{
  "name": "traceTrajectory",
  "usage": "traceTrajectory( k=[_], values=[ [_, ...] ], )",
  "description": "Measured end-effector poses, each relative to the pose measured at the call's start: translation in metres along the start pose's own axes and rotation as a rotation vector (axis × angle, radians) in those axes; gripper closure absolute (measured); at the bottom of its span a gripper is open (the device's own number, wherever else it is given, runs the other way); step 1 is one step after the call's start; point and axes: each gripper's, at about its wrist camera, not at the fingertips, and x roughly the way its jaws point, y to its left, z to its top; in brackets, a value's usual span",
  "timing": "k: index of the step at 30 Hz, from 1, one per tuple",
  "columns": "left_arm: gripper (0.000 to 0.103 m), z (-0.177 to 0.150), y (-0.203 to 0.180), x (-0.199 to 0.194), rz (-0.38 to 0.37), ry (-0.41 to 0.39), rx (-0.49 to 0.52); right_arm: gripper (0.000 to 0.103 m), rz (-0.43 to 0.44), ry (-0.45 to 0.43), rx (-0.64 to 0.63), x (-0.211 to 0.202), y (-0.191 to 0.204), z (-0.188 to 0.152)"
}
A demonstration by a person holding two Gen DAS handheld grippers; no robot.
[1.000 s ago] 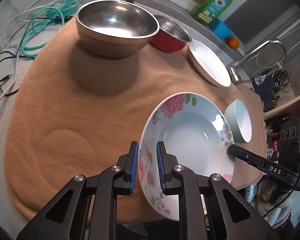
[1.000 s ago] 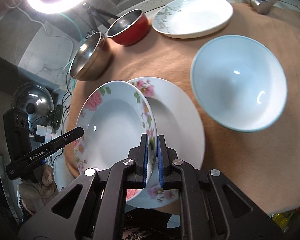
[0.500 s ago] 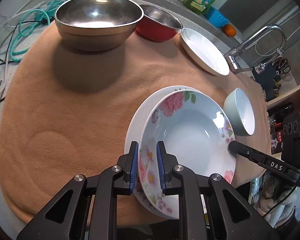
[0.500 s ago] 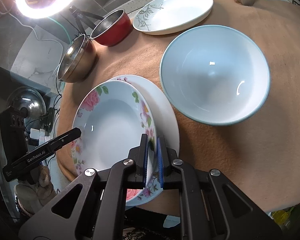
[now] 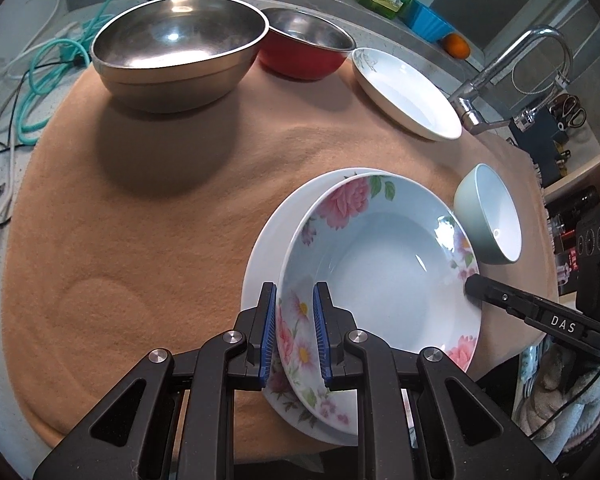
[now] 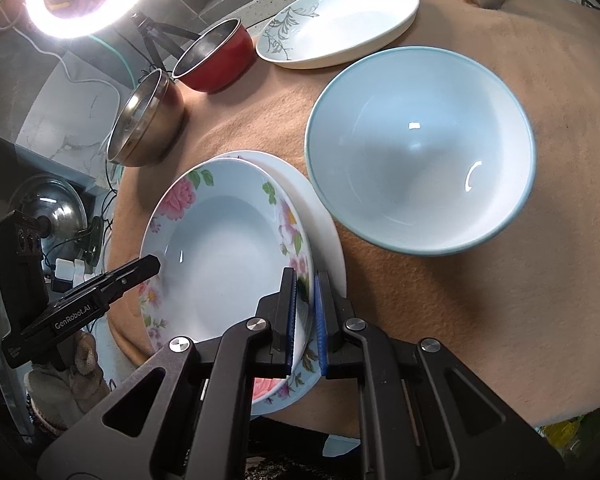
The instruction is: Organize plates and bowls
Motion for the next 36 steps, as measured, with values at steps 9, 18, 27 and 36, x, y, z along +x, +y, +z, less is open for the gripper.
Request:
traceTrajectory(
  k=[9, 18, 27, 36],
  values=[
    [0.087, 0.001, -0.005, 0.001, 0.033, 0.008, 0.027, 0.094, -0.019, 0.002, -0.024, 0.000, 0.002, -0.001],
    [0.087, 0.001, -0.006, 0.001, 0.056, 0.003, 0.035, 0.093, -0.036, 0.003, -0.056, 0.002, 0.009, -0.002],
    [0.087, 0.000, -0.004, -0.001, 0.045, 0.006, 0.023, 0.092, -0.043, 0.003, -0.066, 0.003, 0.010, -0.002],
    [0.087, 0.002, -0.004, -0.010, 0.045, -0.010, 0.011, 0.092, -0.047, -0.023, -0.094, -0.006, 0.012, -0.006]
  ],
)
